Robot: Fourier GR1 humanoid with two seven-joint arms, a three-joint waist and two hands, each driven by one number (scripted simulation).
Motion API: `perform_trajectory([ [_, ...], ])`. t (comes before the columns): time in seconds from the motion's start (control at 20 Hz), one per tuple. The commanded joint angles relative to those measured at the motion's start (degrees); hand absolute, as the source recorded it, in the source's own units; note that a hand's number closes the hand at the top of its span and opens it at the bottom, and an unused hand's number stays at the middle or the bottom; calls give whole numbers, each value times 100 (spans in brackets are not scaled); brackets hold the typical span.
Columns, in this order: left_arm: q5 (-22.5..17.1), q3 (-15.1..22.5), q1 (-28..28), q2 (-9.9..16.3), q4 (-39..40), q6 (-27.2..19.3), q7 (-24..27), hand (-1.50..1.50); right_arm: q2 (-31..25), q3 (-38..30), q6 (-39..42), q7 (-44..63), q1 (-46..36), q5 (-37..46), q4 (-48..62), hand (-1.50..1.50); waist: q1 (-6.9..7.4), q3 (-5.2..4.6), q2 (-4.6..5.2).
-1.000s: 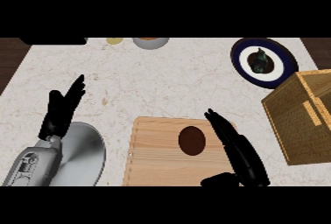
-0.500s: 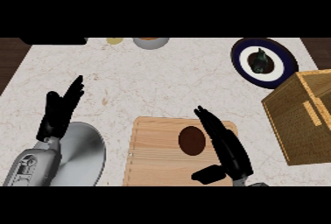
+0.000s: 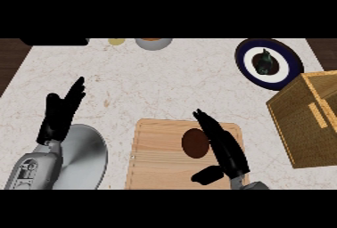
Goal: Pick the cupcake from the cutting board and place it in the basket
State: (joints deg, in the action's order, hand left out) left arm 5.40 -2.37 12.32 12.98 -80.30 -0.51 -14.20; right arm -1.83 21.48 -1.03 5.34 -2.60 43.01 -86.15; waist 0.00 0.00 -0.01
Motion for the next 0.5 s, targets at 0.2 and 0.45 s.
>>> perform_trajectory([
  [0.2, 4, -209, -52, -60, 15, 275, 85, 0, 139, -32, -118, 62, -186, 172, 297, -150, -1, 0, -1],
  [0.45, 190, -232, -99, -71, -176, 121, 5, 0, 35, 35, -135, -278, -275, 193, 718, 150, 4, 0, 0],
])
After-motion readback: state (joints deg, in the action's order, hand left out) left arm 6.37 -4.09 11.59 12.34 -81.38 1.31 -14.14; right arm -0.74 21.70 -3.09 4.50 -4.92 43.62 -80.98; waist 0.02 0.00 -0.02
